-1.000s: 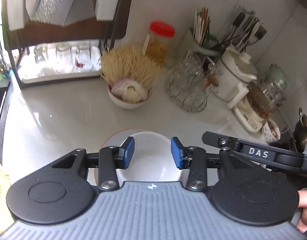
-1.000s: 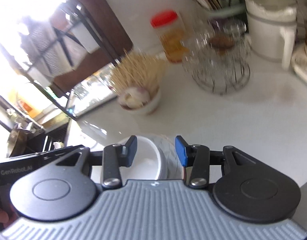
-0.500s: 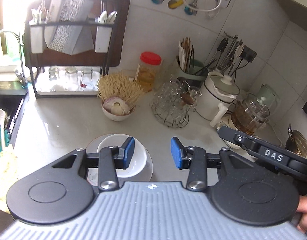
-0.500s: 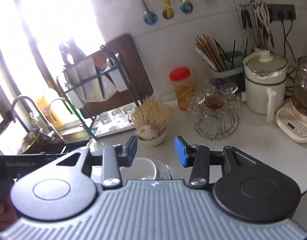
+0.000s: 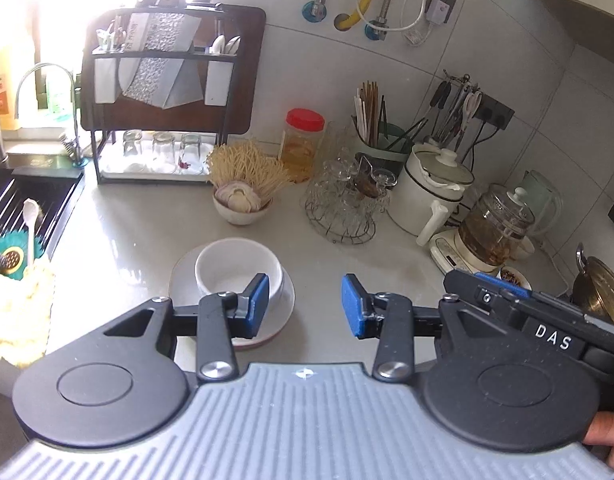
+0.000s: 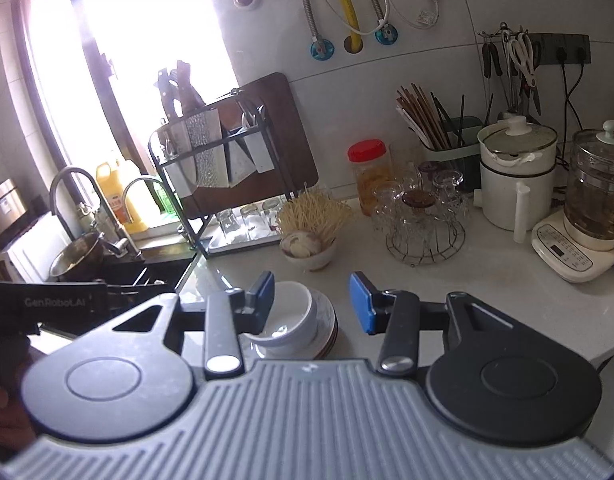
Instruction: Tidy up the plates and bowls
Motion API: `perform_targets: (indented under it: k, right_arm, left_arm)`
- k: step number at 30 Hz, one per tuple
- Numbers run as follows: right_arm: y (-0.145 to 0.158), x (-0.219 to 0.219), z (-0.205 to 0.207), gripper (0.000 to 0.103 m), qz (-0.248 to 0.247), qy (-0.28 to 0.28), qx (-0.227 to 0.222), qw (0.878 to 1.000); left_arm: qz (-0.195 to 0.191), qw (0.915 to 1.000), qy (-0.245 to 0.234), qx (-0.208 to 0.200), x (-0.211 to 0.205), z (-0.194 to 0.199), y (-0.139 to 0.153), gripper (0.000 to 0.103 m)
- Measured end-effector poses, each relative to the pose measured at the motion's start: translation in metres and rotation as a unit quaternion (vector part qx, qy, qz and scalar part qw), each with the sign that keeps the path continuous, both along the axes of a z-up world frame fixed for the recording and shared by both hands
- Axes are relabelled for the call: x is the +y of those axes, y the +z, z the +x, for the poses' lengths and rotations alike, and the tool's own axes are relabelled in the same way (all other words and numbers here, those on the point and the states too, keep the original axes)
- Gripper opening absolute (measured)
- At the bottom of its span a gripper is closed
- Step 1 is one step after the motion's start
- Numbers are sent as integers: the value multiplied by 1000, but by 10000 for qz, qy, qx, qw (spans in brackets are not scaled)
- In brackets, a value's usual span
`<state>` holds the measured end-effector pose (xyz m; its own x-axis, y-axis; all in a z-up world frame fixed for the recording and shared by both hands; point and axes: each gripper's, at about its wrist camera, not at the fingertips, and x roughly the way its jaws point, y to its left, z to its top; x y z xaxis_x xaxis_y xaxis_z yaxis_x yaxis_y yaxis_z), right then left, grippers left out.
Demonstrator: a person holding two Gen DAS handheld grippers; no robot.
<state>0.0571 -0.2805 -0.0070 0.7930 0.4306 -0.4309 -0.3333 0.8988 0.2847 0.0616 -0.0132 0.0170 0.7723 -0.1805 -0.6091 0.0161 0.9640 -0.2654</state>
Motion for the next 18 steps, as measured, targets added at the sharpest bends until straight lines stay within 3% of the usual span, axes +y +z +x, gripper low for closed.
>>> perform_targets:
  k: [18]
  right_arm:
    - [-12,-20,-39,45,-158,4,101,9998]
  left_arm:
    - [44,9997,205,137,-13,-55,-19,46]
